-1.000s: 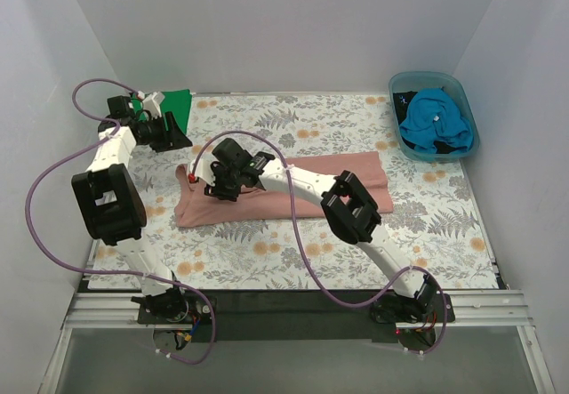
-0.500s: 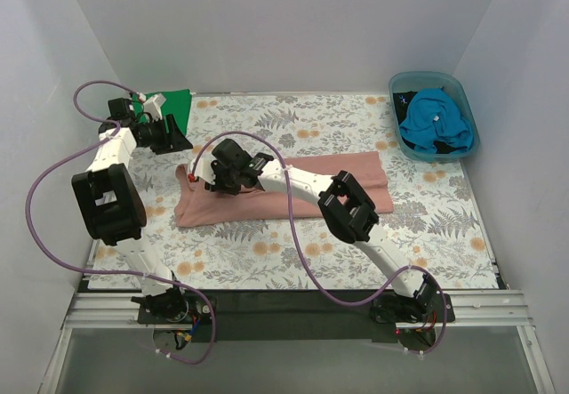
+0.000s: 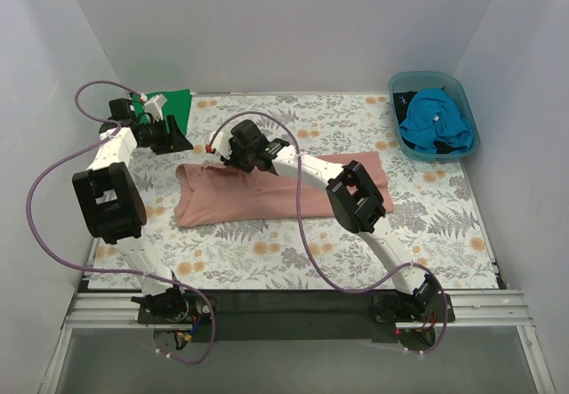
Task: Fold and stack the t-shirts
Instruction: Fold the tshirt
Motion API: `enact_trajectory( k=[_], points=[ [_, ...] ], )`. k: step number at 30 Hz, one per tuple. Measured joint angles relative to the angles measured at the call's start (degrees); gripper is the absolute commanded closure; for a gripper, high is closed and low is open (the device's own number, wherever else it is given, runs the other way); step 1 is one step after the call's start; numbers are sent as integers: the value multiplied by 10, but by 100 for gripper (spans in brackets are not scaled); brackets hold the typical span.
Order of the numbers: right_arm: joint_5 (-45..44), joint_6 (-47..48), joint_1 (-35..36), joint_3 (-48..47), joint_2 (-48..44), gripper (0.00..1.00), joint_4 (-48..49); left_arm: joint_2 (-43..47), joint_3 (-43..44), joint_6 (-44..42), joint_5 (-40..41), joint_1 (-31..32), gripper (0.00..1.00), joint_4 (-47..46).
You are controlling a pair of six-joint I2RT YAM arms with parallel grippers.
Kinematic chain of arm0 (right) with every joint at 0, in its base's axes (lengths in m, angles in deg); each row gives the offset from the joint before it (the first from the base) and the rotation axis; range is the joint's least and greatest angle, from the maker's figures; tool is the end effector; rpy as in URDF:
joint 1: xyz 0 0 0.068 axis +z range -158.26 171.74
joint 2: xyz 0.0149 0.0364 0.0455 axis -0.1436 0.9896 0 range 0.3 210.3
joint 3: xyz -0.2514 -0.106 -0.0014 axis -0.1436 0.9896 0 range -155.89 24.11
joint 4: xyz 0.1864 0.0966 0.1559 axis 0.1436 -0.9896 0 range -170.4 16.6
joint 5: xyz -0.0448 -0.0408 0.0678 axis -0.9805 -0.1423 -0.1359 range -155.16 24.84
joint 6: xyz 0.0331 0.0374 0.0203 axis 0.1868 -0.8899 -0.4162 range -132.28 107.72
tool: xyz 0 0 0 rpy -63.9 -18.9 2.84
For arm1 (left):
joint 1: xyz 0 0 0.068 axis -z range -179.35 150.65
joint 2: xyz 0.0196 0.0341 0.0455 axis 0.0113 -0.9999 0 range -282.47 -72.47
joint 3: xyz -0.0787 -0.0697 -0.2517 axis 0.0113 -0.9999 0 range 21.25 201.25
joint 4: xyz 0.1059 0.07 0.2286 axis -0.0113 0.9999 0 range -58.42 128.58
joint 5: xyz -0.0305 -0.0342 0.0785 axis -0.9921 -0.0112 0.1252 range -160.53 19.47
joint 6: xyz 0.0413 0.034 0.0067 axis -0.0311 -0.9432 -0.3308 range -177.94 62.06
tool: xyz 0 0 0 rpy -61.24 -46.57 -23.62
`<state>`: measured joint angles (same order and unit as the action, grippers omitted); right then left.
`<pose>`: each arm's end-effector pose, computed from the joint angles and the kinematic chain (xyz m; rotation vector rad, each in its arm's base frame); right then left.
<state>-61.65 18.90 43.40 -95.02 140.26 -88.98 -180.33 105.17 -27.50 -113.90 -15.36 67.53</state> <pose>0.3461 0.4410 0.1873 -1.4926 1.6403 0.2659 0.3905 0.0866 0.2338 -0.7445 2.4178 -1.0775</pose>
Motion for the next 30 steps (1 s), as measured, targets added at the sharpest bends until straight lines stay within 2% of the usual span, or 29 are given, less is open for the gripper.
enact_trajectory(
  k=[1, 2, 4, 12, 20, 27, 30],
  points=[
    [-2, -7, -10, 0, 0, 75, 2, -3, 1, -1, 0, 0, 52, 0],
    [-4, -14, -21, 1, 0, 63, 4, -6, 3, -2, 0, 0, 51, 0],
    [-6, -32, -44, 2, 0, 59, 7, -15, 3, -4, 0, 0, 51, 0],
    [39, -99, -94, 17, -1, 59, 10, -61, 24, -26, 3, 12, 51, -2],
    [162, -208, -127, 17, -1, 59, 14, -124, 77, -26, 12, 40, 52, -13],
    [210, -269, -136, 17, -1, 56, 36, -174, 103, -14, 49, 77, 58, -27],
    [223, -283, -136, 17, -1, 56, 41, -193, 114, -10, 57, 86, 63, -31]
  ],
)
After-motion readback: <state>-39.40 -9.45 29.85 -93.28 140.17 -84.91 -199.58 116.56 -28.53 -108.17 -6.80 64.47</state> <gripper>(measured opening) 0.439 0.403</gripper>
